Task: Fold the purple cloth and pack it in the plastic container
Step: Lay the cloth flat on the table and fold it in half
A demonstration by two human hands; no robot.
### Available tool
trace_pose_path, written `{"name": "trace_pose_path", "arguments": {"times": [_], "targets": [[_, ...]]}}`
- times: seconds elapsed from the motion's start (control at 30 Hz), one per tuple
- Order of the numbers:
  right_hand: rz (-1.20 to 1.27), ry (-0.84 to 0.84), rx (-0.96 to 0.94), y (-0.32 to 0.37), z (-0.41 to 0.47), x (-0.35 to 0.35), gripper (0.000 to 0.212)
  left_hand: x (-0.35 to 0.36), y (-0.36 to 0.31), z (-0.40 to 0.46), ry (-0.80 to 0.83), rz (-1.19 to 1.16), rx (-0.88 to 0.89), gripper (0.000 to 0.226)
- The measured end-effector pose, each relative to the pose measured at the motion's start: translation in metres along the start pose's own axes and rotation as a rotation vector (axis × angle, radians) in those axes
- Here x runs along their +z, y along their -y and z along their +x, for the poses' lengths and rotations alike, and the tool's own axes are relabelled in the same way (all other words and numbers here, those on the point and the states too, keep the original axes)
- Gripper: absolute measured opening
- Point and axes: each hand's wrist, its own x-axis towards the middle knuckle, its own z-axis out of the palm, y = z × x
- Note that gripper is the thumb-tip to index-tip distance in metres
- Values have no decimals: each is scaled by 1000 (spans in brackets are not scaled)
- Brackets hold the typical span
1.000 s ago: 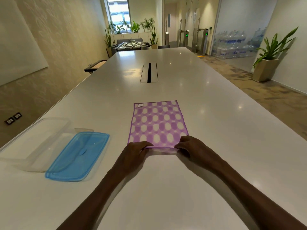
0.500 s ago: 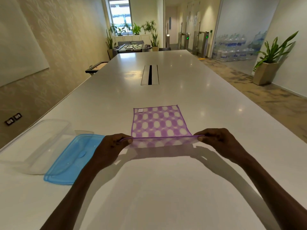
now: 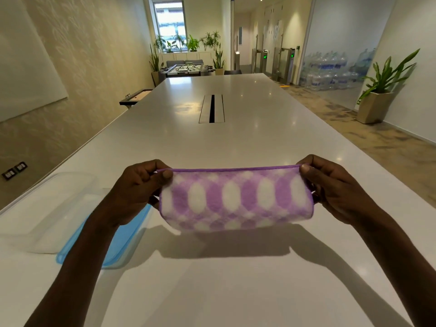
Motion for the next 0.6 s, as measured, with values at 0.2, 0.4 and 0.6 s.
{"name": "trace_pose_path", "arguments": {"times": [0.2,0.4,0.6], "targets": [[-50,-12,63,-4,15,0,27,6,12,17,34,-39,-73,24],[-157,-95,210,-41,33,-3,21,15,53,34,6,-74,-239,16],[-347,-199,325,-96,49,4,18,22,110,45,-14,11,-398,19]]}}
